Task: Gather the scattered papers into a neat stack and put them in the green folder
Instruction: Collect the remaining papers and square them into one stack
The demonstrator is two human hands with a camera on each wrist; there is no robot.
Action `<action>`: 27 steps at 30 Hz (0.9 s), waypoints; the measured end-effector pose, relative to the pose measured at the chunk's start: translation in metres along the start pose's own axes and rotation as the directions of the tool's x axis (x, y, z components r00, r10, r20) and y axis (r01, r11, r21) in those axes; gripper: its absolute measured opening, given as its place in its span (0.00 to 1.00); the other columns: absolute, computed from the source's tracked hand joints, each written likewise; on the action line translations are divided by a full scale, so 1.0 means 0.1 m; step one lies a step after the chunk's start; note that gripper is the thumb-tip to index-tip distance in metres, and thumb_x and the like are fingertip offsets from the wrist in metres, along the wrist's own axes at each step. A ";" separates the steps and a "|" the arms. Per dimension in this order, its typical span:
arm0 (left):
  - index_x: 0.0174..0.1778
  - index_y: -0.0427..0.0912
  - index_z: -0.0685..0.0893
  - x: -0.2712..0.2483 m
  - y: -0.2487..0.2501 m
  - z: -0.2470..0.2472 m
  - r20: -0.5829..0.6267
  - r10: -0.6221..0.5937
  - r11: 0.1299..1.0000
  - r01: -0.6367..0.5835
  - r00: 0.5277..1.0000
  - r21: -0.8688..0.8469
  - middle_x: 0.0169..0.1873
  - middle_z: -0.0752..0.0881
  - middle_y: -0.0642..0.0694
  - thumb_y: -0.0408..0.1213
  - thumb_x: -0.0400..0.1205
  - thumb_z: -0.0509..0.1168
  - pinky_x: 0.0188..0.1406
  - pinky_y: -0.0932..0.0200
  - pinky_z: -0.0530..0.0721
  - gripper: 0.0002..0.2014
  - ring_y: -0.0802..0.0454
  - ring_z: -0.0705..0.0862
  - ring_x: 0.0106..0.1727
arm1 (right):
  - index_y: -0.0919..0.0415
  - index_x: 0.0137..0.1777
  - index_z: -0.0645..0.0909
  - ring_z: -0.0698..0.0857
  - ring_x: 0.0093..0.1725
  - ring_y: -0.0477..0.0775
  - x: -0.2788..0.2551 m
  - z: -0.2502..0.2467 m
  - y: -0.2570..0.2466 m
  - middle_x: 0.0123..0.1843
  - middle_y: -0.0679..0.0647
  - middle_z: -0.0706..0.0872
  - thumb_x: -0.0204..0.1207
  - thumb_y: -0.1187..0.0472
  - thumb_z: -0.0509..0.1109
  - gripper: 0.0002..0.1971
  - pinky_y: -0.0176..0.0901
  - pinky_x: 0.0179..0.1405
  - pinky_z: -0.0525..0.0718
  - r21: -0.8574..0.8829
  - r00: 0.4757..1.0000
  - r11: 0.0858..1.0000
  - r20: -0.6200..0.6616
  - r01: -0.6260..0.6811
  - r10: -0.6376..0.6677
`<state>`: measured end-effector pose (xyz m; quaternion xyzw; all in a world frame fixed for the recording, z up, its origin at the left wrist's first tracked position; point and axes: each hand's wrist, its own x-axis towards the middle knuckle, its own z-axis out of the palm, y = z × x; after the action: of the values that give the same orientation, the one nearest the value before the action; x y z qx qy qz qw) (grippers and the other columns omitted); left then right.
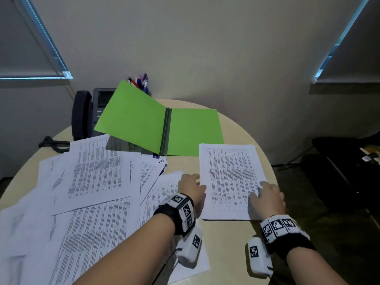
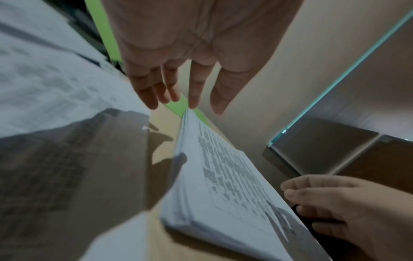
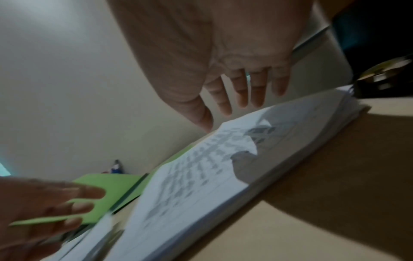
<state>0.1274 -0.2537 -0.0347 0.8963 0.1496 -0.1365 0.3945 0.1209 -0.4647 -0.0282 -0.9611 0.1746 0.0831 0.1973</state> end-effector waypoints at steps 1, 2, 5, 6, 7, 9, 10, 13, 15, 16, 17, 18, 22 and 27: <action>0.66 0.38 0.80 -0.09 -0.10 -0.07 -0.028 0.024 1.000 -0.025 0.999 -0.018 0.69 0.73 0.38 0.37 0.79 0.64 0.65 0.55 0.78 0.19 0.43 0.80 0.65 | 0.58 0.72 0.72 0.72 0.70 0.62 -0.12 0.03 -0.04 0.73 0.60 0.70 0.79 0.56 0.63 0.22 0.54 0.72 0.71 0.049 0.997 0.997 0.022 0.067 -0.068; 0.65 0.41 0.80 -0.19 -0.23 -0.14 -0.055 0.041 0.999 -0.042 0.998 -0.029 0.69 0.72 0.40 0.37 0.79 0.64 0.68 0.55 0.76 0.18 0.44 0.78 0.67 | 0.59 0.69 0.75 0.74 0.68 0.60 -0.25 0.08 -0.08 0.71 0.60 0.72 0.78 0.58 0.63 0.19 0.53 0.71 0.72 0.102 0.991 0.988 0.054 0.120 -0.126; 0.61 0.44 0.82 -0.55 -0.69 -0.37 -0.130 0.057 0.998 -0.059 0.990 -0.011 0.66 0.73 0.44 0.37 0.78 0.64 0.67 0.58 0.74 0.15 0.46 0.74 0.68 | 0.60 0.61 0.79 0.80 0.57 0.52 -0.68 0.29 -0.23 0.60 0.56 0.77 0.78 0.62 0.64 0.12 0.42 0.60 0.76 0.205 0.951 0.946 0.129 0.250 -0.279; 0.61 0.44 0.82 -0.65 -0.81 -0.42 -0.147 0.053 0.999 -0.051 0.988 0.017 0.65 0.73 0.45 0.37 0.79 0.64 0.67 0.62 0.73 0.15 0.48 0.73 0.67 | 0.59 0.59 0.79 0.79 0.53 0.49 -0.78 0.35 -0.25 0.57 0.53 0.77 0.79 0.61 0.64 0.10 0.38 0.55 0.75 0.201 0.938 0.938 0.145 0.283 -0.315; 0.62 0.44 0.82 -0.75 -0.98 -0.51 -0.168 0.036 0.999 -0.030 0.985 0.042 0.64 0.73 0.46 0.38 0.79 0.64 0.66 0.64 0.70 0.15 0.51 0.73 0.66 | 0.58 0.57 0.78 0.78 0.50 0.47 -0.90 0.42 -0.31 0.54 0.51 0.78 0.79 0.60 0.64 0.09 0.36 0.51 0.74 0.190 0.925 0.931 0.161 0.312 -0.343; 0.63 0.45 0.82 -0.90 -1.30 -0.70 -0.219 -0.015 0.996 0.034 0.976 0.085 0.66 0.74 0.46 0.40 0.78 0.65 0.68 0.62 0.69 0.16 0.51 0.72 0.66 | 0.57 0.56 0.78 0.78 0.49 0.48 -1.11 0.56 -0.44 0.51 0.50 0.79 0.78 0.57 0.64 0.09 0.35 0.46 0.73 0.174 0.907 0.925 0.202 0.337 -0.368; 0.63 0.46 0.82 -0.96 -1.46 -0.80 -0.238 -0.047 0.992 0.074 0.970 0.105 0.67 0.74 0.46 0.41 0.78 0.65 0.71 0.58 0.69 0.17 0.48 0.71 0.69 | 0.57 0.56 0.77 0.77 0.49 0.49 -1.20 0.64 -0.51 0.49 0.49 0.78 0.78 0.55 0.64 0.10 0.35 0.44 0.73 0.167 0.903 0.928 0.229 0.332 -0.364; 0.65 0.48 0.80 -1.10 -1.87 -1.12 -0.275 -0.157 0.967 0.205 0.948 0.154 0.69 0.74 0.43 0.45 0.76 0.66 0.72 0.52 0.70 0.20 0.43 0.70 0.72 | 0.55 0.59 0.72 0.74 0.56 0.52 -1.41 0.87 -0.71 0.54 0.53 0.75 0.74 0.45 0.66 0.19 0.43 0.55 0.75 0.060 0.910 0.958 0.300 0.280 -0.285; 0.71 0.50 0.74 -1.17 -2.10 -1.33 -0.270 -0.238 0.933 0.297 0.933 0.205 0.73 0.70 0.41 0.49 0.76 0.65 0.74 0.50 0.68 0.26 0.41 0.67 0.76 | 0.59 0.68 0.69 0.73 0.66 0.59 -1.47 0.97 -0.83 0.65 0.57 0.75 0.69 0.42 0.68 0.32 0.47 0.63 0.74 -0.054 0.931 0.974 0.308 0.221 -0.195; 0.74 0.52 0.70 -1.19 -2.21 -1.41 -0.250 -0.276 0.910 0.336 0.928 0.245 0.76 0.67 0.41 0.52 0.76 0.65 0.76 0.47 0.66 0.29 0.40 0.63 0.78 | 0.60 0.71 0.67 0.72 0.68 0.61 -1.50 0.99 -0.89 0.68 0.58 0.74 0.67 0.43 0.70 0.36 0.48 0.64 0.74 -0.069 0.939 0.980 0.305 0.187 -0.158; 0.77 0.54 0.66 -1.20 -2.30 -1.47 -0.215 -0.309 0.888 0.362 0.926 0.284 0.79 0.62 0.40 0.55 0.75 0.65 0.78 0.44 0.63 0.33 0.39 0.58 0.81 | 0.61 0.72 0.66 0.73 0.68 0.62 -1.53 1.01 -0.94 0.68 0.60 0.73 0.66 0.47 0.72 0.37 0.49 0.64 0.76 -0.041 0.944 0.987 0.300 0.157 -0.137; 0.79 0.55 0.61 -1.21 -2.38 -1.52 -0.170 -0.333 0.872 0.372 0.927 0.318 0.81 0.57 0.40 0.57 0.75 0.64 0.79 0.41 0.59 0.36 0.39 0.54 0.82 | 0.62 0.71 0.66 0.76 0.66 0.62 -1.56 1.03 -0.99 0.67 0.61 0.74 0.66 0.52 0.74 0.36 0.48 0.63 0.78 0.026 0.948 0.993 0.298 0.113 -0.116; 0.82 0.58 0.50 -1.25 -2.51 -1.56 -0.038 -0.299 0.857 0.286 0.954 0.429 0.84 0.48 0.42 0.60 0.76 0.62 0.81 0.41 0.55 0.41 0.37 0.47 0.84 | 0.62 0.70 0.68 0.83 0.53 0.60 -1.65 1.09 -1.10 0.59 0.62 0.84 0.71 0.65 0.68 0.26 0.43 0.48 0.79 0.215 0.940 0.977 0.333 -0.001 -0.073; 0.81 0.54 0.57 -1.29 -2.62 -1.62 -0.016 -0.135 0.889 0.128 0.991 0.441 0.81 0.58 0.46 0.53 0.77 0.62 0.77 0.49 0.64 0.36 0.41 0.57 0.80 | 0.62 0.51 0.78 0.82 0.43 0.57 -1.88 1.15 -1.32 0.50 0.60 0.85 0.76 0.56 0.66 0.09 0.41 0.36 0.74 0.239 0.951 0.971 0.298 0.008 -0.081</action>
<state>-0.0695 0.0160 -0.0567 0.9490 0.1722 -0.2000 0.1726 -0.0145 -0.2470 -0.0431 -0.9103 0.1287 0.2050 0.3358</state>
